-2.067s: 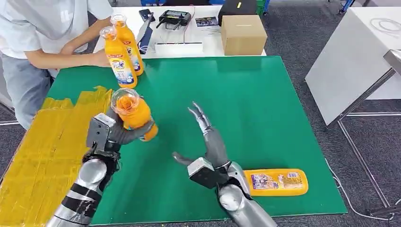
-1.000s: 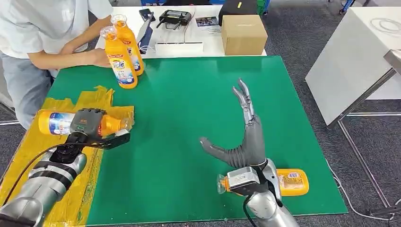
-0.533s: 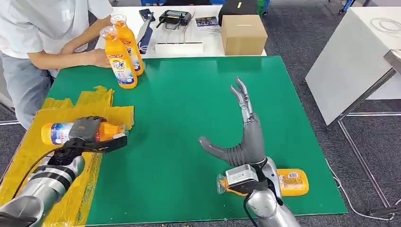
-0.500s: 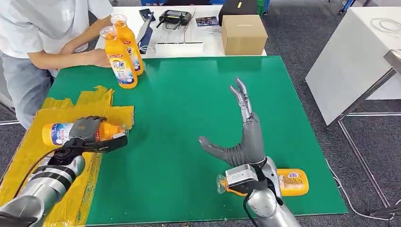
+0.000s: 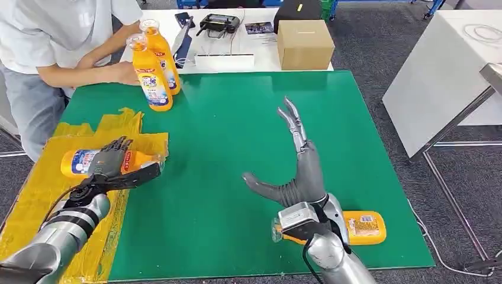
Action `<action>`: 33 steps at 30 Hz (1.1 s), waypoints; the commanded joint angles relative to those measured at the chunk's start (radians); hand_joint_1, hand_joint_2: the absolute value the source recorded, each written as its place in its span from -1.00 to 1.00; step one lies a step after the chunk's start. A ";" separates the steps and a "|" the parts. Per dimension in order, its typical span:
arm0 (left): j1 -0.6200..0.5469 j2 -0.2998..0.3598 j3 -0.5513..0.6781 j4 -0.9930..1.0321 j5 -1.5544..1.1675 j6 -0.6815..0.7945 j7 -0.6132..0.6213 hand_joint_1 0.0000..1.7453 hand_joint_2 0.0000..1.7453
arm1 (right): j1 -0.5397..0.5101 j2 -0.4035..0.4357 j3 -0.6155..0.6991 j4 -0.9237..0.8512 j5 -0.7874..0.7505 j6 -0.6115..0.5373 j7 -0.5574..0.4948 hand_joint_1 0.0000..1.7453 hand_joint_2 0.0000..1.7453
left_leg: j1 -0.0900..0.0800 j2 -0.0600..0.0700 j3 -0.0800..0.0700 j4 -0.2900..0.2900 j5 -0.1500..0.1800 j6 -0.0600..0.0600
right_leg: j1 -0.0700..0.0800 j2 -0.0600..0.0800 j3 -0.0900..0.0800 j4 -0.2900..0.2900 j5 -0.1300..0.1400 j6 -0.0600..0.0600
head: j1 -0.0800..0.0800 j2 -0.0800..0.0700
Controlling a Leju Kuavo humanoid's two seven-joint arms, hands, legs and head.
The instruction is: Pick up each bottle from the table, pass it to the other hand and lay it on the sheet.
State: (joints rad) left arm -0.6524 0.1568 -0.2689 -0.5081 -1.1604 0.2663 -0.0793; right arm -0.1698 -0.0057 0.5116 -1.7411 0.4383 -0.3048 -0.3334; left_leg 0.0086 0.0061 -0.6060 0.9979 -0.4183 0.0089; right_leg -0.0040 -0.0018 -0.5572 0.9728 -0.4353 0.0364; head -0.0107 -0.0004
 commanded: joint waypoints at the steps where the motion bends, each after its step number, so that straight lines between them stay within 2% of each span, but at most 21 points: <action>1: -0.007 -0.023 0.018 0.096 -0.001 -0.008 0.002 -1.00 1.00 | -0.037 -0.020 0.021 0.058 -0.005 0.003 -0.003 -1.00 1.00 | 0.000 0.001 0.007 -0.002 -0.002 0.000 | 0.000 0.002 0.007 -0.003 -0.001 -0.001 | 0.000 0.000; 10: -0.001 -0.023 0.028 0.092 0.011 -0.006 -0.005 -1.00 1.00 | -0.031 -0.022 0.015 0.054 -0.006 0.000 -0.003 -1.00 1.00 | 0.000 0.001 0.005 -0.002 -0.001 0.000 | 0.000 0.001 0.005 -0.002 0.000 0.000 | 0.000 0.000; 13: 0.018 -0.034 0.078 0.059 0.085 -0.003 -0.071 -1.00 1.00 | -0.025 -0.024 0.006 0.054 -0.006 0.001 -0.005 -1.00 1.00 | 0.000 0.001 0.006 -0.002 -0.001 0.000 | 0.000 0.002 0.005 -0.002 0.000 0.000 | 0.000 0.000; 17: 0.082 -0.056 0.136 -0.104 0.242 -0.024 -0.231 -1.00 1.00 | -0.013 -0.025 -0.007 0.052 0.000 0.002 -0.009 -1.00 1.00 | 0.000 0.000 0.007 -0.002 -0.002 0.000 | 0.000 0.000 0.007 -0.003 -0.001 0.000 | 0.000 0.000; 19: 0.141 -0.045 0.115 -0.265 0.311 -0.088 -0.240 -1.00 1.00 | -0.005 -0.027 -0.015 0.047 0.006 0.005 -0.011 -1.00 1.00 | 0.000 0.000 0.005 -0.001 -0.001 0.000 | 0.000 0.000 0.005 -0.002 -0.001 0.000 | 0.000 0.000; 21: 0.157 -0.030 0.094 -0.317 0.337 -0.129 -0.249 -1.00 1.00 | -0.004 -0.029 -0.018 0.046 0.008 0.007 -0.011 -1.00 1.00 | 0.001 0.000 0.008 -0.002 -0.003 0.001 | 0.001 0.000 0.009 -0.003 -0.002 0.000 | 0.000 0.000; 24: 0.180 -0.014 0.077 -0.380 0.383 -0.164 -0.279 -1.00 1.00 | -0.005 -0.030 -0.026 0.048 0.009 0.011 -0.009 -1.00 1.00 | 0.001 0.001 0.004 0.000 -0.002 0.000 | 0.001 0.001 0.004 -0.001 -0.001 0.000 | 0.000 0.000; 25: 0.180 -0.014 0.077 -0.380 0.383 -0.164 -0.279 -1.00 1.00 | -0.005 -0.030 -0.026 0.048 0.009 0.011 -0.009 -1.00 1.00 | 0.000 0.001 0.002 -0.001 -0.001 0.000 | 0.000 0.001 0.002 -0.001 0.000 0.000 | 0.000 0.000; 26: 0.196 -0.004 0.060 -0.412 0.390 -0.172 -0.297 -1.00 1.00 | -0.006 -0.031 -0.028 0.050 0.008 0.016 -0.009 -1.00 1.00 | 0.001 0.000 0.007 -0.001 -0.003 0.000 | 0.001 0.001 0.007 -0.002 -0.002 -0.001 | 0.000 0.000; 27: 0.207 0.005 0.044 -0.430 0.389 -0.177 -0.306 -1.00 1.00 | -0.008 -0.032 -0.027 0.052 0.007 0.021 -0.010 -1.00 1.00 | 0.001 0.001 0.003 0.000 -0.002 0.000 | 0.001 0.001 0.002 -0.001 -0.001 -0.001 | 0.000 0.000; 29: 0.232 0.018 0.031 -0.455 0.398 -0.174 -0.330 -1.00 1.00 | -0.011 -0.032 -0.026 0.054 0.007 0.027 -0.011 -1.00 1.00 | 0.001 0.001 0.003 -0.001 -0.002 0.000 | 0.001 0.001 0.003 -0.002 -0.001 -0.001 | 0.000 0.000; 33: 0.290 -0.005 0.063 -0.531 0.451 -0.109 -0.377 -1.00 1.00 | -0.008 -0.033 -0.024 0.054 0.008 0.035 -0.009 -1.00 1.00 | 0.000 0.002 0.004 -0.001 -0.002 0.000 | 0.000 0.002 0.004 -0.002 -0.001 0.000 | 0.000 0.000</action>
State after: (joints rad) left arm -0.4383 0.1449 -0.1915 -0.9032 -0.7631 0.1068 -0.4085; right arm -0.1572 -0.0244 0.5001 -1.7369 0.4482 -0.2846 -0.3414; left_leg 0.0086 0.0068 -0.6065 0.9977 -0.4186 0.0089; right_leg -0.0037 -0.0015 -0.5585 0.9727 -0.4354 0.0364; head -0.0107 -0.0004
